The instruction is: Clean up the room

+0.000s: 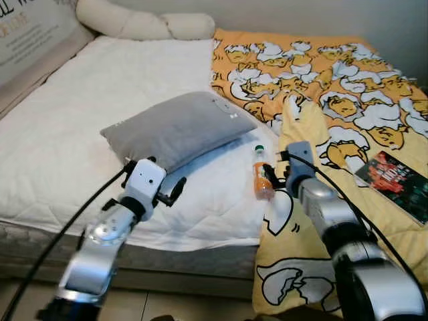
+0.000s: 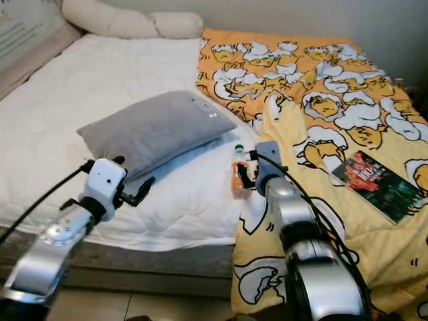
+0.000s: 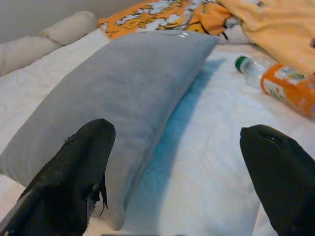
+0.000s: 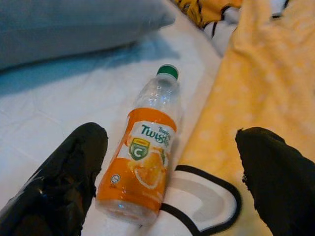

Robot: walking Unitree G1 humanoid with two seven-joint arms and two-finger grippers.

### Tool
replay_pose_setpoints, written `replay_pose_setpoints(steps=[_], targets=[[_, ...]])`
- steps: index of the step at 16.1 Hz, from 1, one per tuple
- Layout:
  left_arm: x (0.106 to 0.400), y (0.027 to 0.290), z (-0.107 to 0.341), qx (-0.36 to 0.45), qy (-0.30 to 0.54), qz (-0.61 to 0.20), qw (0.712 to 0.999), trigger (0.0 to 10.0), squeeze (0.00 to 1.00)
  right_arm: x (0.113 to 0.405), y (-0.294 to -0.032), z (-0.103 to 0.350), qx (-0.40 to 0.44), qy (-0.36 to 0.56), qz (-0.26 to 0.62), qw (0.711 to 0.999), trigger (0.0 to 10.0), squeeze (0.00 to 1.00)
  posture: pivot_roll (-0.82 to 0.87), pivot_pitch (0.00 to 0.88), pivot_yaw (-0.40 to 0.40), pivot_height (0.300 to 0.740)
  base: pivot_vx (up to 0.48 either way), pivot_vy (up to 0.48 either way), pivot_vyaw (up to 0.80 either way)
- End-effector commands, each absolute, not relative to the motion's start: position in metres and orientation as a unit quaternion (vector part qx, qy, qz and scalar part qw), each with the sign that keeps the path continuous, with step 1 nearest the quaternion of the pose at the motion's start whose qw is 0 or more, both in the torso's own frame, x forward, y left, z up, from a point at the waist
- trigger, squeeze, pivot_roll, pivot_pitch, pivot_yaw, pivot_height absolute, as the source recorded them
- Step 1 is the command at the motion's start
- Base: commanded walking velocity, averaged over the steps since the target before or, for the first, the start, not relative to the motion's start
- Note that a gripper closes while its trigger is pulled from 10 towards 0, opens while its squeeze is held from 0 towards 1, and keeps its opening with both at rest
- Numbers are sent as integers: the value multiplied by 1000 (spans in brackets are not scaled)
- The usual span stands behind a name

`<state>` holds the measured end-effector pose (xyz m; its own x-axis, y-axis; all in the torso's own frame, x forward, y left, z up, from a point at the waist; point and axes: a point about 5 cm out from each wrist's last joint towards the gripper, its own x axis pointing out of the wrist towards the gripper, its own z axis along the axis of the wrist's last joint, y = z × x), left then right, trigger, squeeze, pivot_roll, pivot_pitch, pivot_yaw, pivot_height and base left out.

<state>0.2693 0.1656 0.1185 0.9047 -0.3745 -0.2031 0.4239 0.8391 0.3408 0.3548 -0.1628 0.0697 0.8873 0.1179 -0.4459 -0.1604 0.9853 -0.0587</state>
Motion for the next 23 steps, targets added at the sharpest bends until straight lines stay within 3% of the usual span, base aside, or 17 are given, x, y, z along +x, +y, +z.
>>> replay_pose_setpoints(steps=[1, 3, 4, 5, 8, 14, 22, 23], targets=[[266, 164, 122, 200, 65, -226, 951, 10000, 0, 359, -161, 73, -43, 222, 69, 972, 10000, 1000, 143, 0, -6, 740, 0, 0, 0], [256, 169, 126, 216, 75, -243, 943, 10000, 0, 364, -154, 75, -49, 226, 67, 971, 10000, 1000, 173, 0, -15, 740, 0, 0, 0], [249, 172, 129, 224, 79, -249, 939, 10000, 0, 366, -150, 76, -42, 228, 66, 971, 10000, 149, 199, 0, -20, 740, 0, 0, 0], [239, 174, 135, 229, 81, -254, 936, 10000, 0, 367, -147, 78, -33, 227, 67, 971, 10000, 0, 221, 35, -27, 740, 0, 0, 0], [224, 181, 143, 242, 95, -260, 930, 10000, 0, 366, -145, 74, -35, 234, 48, 970, 10000, 0, 253, 109, -31, 740, 0, 0, 0], [203, 180, 157, 243, 105, -275, 925, 10000, 0, 363, -156, 68, -39, 240, -4, 970, 10000, 0, 258, 174, -14, 740, 0, 0, 0], [181, 184, 160, 244, 139, -281, 918, 10000, 0, 351, -165, 51, 15, 276, -8, 961, 10000, 0, 274, 210, 8, 740, 0, 0, 0], [180, 184, 162, 243, 141, -280, 918, 10000, 0, 351, -166, 52, 29, 274, -6, 961, 6235, 0, 280, 212, 7, 740, 0, 0, 0]])
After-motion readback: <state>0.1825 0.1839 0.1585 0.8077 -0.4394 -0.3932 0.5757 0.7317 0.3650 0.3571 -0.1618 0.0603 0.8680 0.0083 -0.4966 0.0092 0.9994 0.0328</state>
